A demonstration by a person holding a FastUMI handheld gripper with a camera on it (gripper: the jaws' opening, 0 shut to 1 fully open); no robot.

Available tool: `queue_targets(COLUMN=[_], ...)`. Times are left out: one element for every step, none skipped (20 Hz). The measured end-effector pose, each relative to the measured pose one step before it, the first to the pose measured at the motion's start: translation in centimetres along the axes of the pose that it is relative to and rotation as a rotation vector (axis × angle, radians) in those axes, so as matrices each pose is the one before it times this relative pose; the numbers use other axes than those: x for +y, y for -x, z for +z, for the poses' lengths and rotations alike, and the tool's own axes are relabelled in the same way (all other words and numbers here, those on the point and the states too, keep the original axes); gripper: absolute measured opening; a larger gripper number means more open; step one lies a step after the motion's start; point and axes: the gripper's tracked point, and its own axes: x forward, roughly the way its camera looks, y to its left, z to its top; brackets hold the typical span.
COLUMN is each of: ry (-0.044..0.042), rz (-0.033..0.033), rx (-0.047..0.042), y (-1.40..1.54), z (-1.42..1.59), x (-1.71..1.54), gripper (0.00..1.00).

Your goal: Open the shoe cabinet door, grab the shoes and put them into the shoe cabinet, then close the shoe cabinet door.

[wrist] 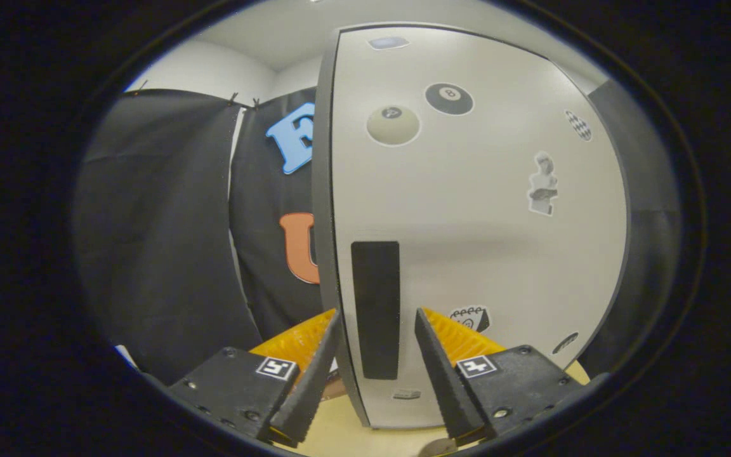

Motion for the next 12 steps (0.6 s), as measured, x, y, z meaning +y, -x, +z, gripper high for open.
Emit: queue_targets(ry=[-0.00838,-0.00422,0.00099,0.00809,-0.00194,-0.00464,-0.00241,-0.00776,-0.00426,0.00625,-0.00322,0.00058], rz=[0.00989,-0.01513,-0.01504,-0.01480,-0.00434,-0.00369,0.00451,0.00578,0.00581,0.00434,0.00471,0.00624], rx=[0.01163,-0.00976,0.00024,-0.00243,0.00118,0.00876,0.01412,0.01238,0.01276,0.01038,0.00868,0.01235], y=[-0.246,-0.107,0.049,0.003,0.007,0.088,0.044,0.134,0.176,0.251,0.434,0.666], z=[-0.205,0.156,0.057,0.131,-0.229,0.033,-0.107,-0.075,-0.078,-0.098,-0.134,-0.174], x=[0.532,0.009,-0.017,-0.150,-0.153,-0.132,-0.026,0.054,-0.033,-0.041,-0.056,0.071], gripper=[0.55,0.49,0.44,0.40,0.39,0.35,0.31,0.27,0.26,0.25,0.25,0.25])
